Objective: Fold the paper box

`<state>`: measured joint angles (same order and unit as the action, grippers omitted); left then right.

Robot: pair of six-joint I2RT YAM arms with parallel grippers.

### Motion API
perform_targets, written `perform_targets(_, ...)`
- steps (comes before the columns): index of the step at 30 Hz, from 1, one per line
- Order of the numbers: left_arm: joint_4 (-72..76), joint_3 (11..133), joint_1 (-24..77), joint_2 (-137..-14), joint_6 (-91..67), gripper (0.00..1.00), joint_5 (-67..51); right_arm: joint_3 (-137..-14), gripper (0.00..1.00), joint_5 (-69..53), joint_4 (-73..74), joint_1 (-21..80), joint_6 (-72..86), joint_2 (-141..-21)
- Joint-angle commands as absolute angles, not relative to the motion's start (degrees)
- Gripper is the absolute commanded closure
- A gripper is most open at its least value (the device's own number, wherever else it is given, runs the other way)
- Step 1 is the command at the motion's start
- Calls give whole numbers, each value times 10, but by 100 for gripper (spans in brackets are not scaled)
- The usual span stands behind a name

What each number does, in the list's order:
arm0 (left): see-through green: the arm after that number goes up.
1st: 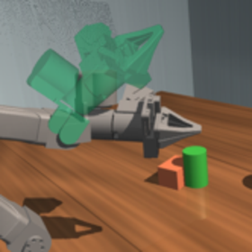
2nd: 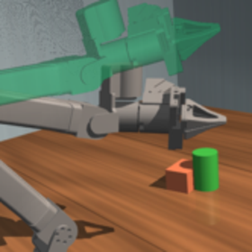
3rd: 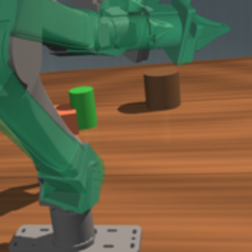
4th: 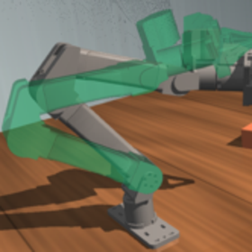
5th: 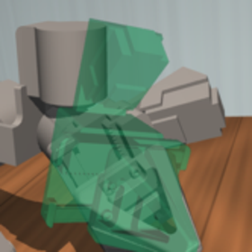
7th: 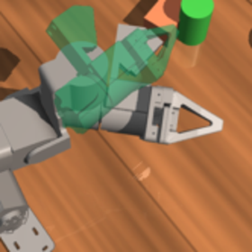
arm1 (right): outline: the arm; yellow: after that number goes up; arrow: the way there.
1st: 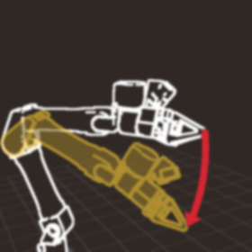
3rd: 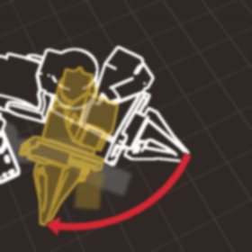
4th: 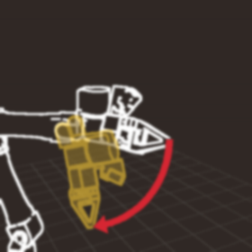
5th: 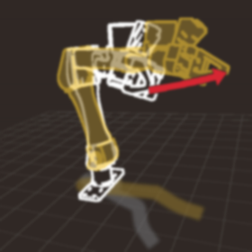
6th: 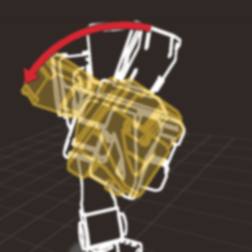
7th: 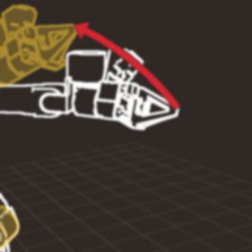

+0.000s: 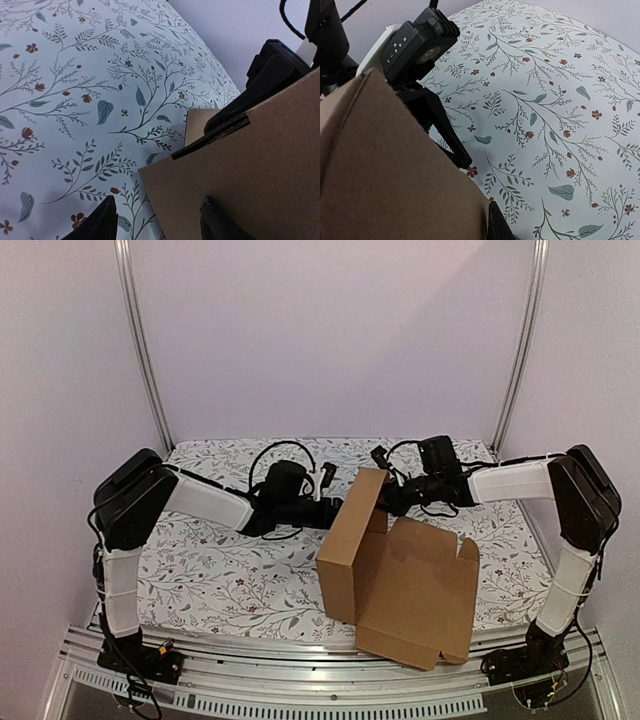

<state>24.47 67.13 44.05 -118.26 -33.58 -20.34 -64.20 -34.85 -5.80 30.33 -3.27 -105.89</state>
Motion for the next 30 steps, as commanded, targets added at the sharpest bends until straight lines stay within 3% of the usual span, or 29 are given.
perform_targets(1,246,720,478,-1188,-332,43,-252,-620,100,-221,-127,320,-25,-1027)
perform_targets(10,265,721,494,-1186,-359,46,-273,-630,100,-160,-143,326,-6,-1039)
perform_targets(15,348,746,508,-1230,-424,46,-294,-643,100,-171,-145,336,39,-1056)
perform_targets(22,314,746,516,-1211,-416,47,-286,-647,100,-50,-106,336,79,-1059)
perform_targets(25,315,741,519,-1210,-421,47,-286,-653,100,-74,-98,336,108,-1055)
perform_targets(30,341,744,524,-1220,-450,47,-282,-670,98,-211,-104,333,126,-1065)
